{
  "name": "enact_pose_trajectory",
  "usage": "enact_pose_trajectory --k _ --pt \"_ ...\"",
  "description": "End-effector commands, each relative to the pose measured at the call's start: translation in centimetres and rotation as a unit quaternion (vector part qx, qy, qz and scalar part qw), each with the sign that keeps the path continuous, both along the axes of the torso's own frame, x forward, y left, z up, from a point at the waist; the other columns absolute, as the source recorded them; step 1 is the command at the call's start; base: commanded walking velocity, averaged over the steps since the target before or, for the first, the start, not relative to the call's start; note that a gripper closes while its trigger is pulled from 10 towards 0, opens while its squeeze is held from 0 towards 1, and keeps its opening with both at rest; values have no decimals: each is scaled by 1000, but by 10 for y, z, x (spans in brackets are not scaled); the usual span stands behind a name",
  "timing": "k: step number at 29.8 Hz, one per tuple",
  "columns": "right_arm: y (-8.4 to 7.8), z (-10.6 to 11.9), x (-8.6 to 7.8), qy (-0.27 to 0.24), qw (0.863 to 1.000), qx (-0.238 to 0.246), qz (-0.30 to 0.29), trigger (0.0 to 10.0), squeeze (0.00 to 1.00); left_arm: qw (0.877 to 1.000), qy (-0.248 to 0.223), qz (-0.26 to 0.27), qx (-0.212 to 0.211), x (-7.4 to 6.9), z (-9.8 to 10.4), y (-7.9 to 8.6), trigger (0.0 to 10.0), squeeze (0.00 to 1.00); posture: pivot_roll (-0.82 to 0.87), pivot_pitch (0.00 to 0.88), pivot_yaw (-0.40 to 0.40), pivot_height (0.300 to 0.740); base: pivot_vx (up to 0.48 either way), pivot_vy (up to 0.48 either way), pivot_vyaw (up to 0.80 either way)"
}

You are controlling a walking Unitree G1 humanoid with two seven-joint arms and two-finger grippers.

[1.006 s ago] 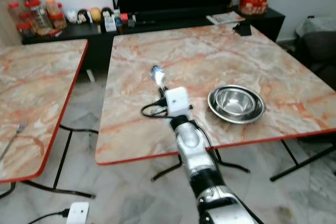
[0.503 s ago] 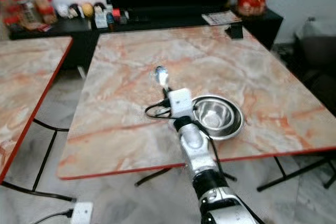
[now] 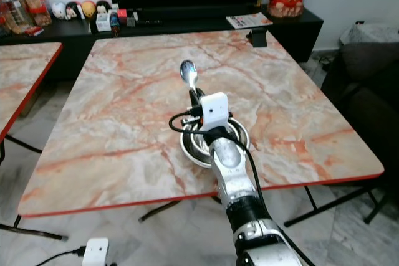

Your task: Setting the table

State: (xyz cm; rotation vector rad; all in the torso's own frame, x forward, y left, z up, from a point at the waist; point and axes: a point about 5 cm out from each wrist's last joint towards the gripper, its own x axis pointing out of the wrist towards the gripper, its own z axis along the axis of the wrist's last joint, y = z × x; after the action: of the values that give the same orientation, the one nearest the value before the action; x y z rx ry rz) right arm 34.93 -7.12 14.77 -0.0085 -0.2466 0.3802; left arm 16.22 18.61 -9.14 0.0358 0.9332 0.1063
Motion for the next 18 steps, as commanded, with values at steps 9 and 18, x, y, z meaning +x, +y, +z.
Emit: enact_pose_trajectory --k 9,18 --pt "1 2 -2 2 1000 -9 6 10000 0 1000 10 0 9 -2 -1 4 10000 0 -43 0 18 740 0 -328 0" --pt "2 -1 -3 9 1000 -14 4 10000 0 1000 13 1 10 -4 -1 5 10000 0 -42 0 18 740 0 -343 0"
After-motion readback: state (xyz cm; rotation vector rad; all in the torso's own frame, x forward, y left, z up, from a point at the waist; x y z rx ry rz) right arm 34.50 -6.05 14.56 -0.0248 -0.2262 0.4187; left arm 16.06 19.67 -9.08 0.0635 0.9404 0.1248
